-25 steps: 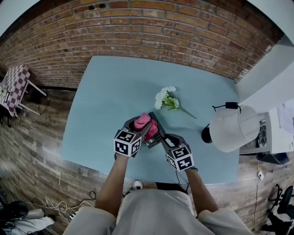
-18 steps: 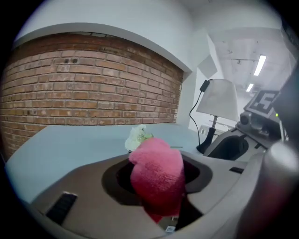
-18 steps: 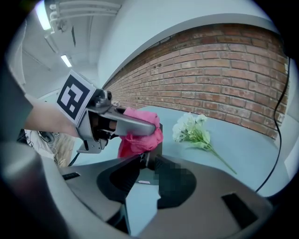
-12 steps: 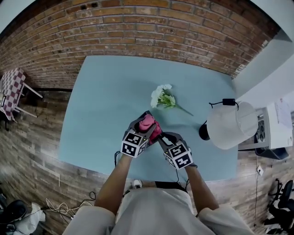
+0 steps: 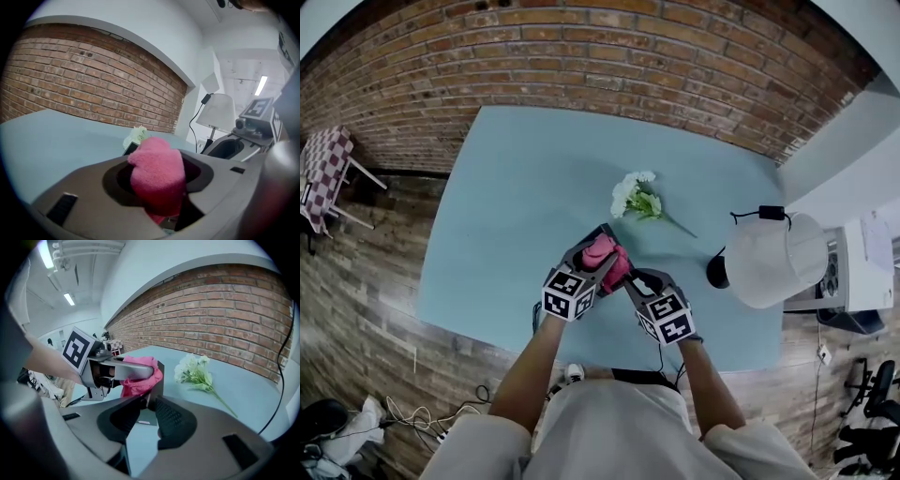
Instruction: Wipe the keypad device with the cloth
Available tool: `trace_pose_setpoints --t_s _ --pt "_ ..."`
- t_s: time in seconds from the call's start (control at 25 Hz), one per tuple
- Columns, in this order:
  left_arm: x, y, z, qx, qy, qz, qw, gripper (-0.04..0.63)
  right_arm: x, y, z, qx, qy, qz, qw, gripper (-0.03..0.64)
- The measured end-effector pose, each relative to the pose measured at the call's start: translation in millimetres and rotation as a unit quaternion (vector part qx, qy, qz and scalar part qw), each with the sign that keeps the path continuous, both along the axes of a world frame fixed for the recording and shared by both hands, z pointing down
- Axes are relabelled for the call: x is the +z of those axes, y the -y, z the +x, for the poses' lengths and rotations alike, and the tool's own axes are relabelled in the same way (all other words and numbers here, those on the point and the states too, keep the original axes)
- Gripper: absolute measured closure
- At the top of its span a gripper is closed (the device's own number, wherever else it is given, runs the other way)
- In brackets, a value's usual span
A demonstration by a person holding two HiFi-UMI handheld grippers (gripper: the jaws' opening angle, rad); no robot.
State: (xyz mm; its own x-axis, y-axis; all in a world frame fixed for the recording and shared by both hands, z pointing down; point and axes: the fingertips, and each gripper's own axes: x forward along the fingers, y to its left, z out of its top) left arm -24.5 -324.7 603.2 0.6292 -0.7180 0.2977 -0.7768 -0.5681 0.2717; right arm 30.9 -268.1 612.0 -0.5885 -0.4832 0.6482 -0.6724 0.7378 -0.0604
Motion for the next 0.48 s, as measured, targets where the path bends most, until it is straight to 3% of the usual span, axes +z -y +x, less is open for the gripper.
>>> trace_pose_setpoints --t_s 0.48 --pt "34.8 -23.0 -22.2 -0.003 0.002 -0.043 0.9991 0.367 0.1 0.7 0.0 0.001 0.004 -0.001 1.000 0.486"
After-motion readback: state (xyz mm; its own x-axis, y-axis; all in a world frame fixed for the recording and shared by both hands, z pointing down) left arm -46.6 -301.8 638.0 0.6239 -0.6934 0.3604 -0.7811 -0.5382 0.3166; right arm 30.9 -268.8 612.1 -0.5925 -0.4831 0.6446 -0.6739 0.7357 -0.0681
